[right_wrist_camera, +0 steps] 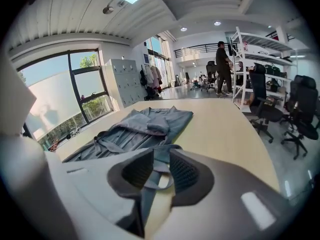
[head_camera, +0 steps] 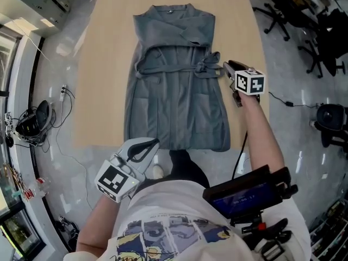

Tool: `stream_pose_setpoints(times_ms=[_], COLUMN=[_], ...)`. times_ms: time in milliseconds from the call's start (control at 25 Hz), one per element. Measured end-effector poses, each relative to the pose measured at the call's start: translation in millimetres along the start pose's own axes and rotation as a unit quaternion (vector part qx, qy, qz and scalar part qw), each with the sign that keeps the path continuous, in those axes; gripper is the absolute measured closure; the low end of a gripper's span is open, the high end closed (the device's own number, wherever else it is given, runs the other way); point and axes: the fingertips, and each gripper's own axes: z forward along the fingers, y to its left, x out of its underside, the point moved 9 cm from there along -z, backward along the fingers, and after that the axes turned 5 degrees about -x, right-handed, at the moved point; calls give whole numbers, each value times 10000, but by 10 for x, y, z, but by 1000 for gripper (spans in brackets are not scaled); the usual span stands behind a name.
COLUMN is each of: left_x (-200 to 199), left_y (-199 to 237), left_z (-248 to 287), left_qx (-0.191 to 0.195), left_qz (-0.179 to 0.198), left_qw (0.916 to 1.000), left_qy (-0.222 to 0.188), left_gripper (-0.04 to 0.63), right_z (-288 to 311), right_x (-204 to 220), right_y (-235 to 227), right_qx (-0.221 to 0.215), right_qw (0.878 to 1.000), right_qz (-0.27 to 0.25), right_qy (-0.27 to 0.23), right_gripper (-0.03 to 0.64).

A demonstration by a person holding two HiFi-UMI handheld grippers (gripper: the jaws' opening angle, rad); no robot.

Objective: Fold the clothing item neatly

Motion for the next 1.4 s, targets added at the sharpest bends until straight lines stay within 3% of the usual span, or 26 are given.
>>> stream_pose_setpoints(times_ms=[440, 880, 1400], left_x=[583, 1372, 1981], left_y=[-327, -631, -482], left_z=[-803, -1232, -1036], left_qx=[294, 492, 169], left_qz=[257, 387, 147], left_qw=[9991, 9980, 9979], left_qy=[-150, 79, 615], left_gripper=[588, 586, 534], right_z=[-911, -1777, -2097], right_x=[668, 1897, 2951], right_y=[1138, 2296, 2346], right_qx=[102, -113, -51], right_qw=[9996, 9995, 9980], right_qz=[-178, -292, -7], right_qy=[-219, 96, 625], right_gripper=[528, 528, 528])
